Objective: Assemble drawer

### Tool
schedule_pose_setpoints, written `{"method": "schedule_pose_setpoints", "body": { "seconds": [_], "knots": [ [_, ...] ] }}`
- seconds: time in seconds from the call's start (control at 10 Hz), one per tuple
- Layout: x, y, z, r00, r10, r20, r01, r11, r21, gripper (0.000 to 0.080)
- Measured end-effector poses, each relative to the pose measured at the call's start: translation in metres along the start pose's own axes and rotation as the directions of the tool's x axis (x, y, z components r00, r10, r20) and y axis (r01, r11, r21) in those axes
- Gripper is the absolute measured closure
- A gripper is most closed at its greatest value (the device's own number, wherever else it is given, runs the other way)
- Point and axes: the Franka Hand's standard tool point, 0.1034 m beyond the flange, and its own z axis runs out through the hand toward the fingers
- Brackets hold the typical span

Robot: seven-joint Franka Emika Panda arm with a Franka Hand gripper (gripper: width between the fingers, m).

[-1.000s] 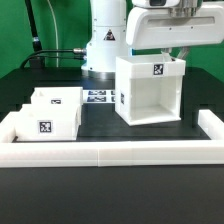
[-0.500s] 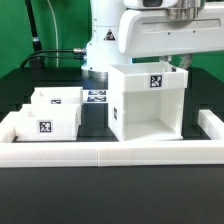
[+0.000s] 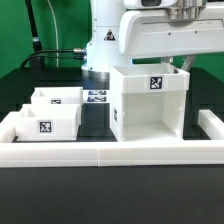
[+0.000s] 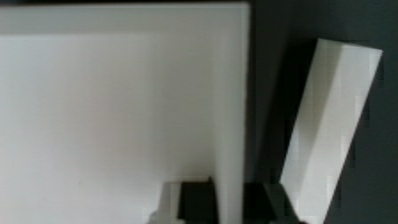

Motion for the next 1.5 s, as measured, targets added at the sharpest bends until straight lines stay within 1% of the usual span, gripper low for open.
{"method": "schedule_pose_setpoints", "body": {
  "seconds": [0.1,0.2,0.3,0.4,0.5,0.8,0.9,1.1,1.2,1.3,1.4,1.5],
  "knots": [
    [0.000,-0.001,0.000,0.999,0.037,0.000,-0.037,0.999,0.004,0.0762],
    [0.000,-0.003,0.000,0.991,0.133,-0.001,-0.133,0.991,0.013,0.0762],
    [-0.002,-0.007,0.001,0.963,0.269,-0.011,-0.269,0.963,0.019,0.0762],
    [-0.002,-0.012,0.001,0.911,0.412,-0.017,-0.412,0.911,0.029,0.0762],
    [0.002,-0.015,0.001,0.838,0.545,-0.023,-0.543,0.838,0.044,0.0762],
    [0.005,-0.021,-0.001,0.730,0.683,-0.008,-0.681,0.729,0.070,0.0762],
    [0.005,-0.022,-0.002,0.712,0.702,-0.005,-0.700,0.711,0.072,0.0762],
    [0.005,-0.018,-0.001,0.618,0.787,0.007,-0.785,0.615,0.074,0.0761],
    [0.004,-0.013,-0.002,0.517,0.856,0.013,-0.853,0.515,0.081,0.0761],
    [0.003,-0.009,-0.002,0.373,0.927,0.027,-0.926,0.371,0.072,0.0761],
    [0.002,-0.007,-0.001,0.248,0.968,0.032,-0.967,0.245,0.067,0.0761],
    [0.002,-0.007,-0.001,0.184,0.982,0.042,-0.981,0.180,0.074,0.0761]
  ]
}}
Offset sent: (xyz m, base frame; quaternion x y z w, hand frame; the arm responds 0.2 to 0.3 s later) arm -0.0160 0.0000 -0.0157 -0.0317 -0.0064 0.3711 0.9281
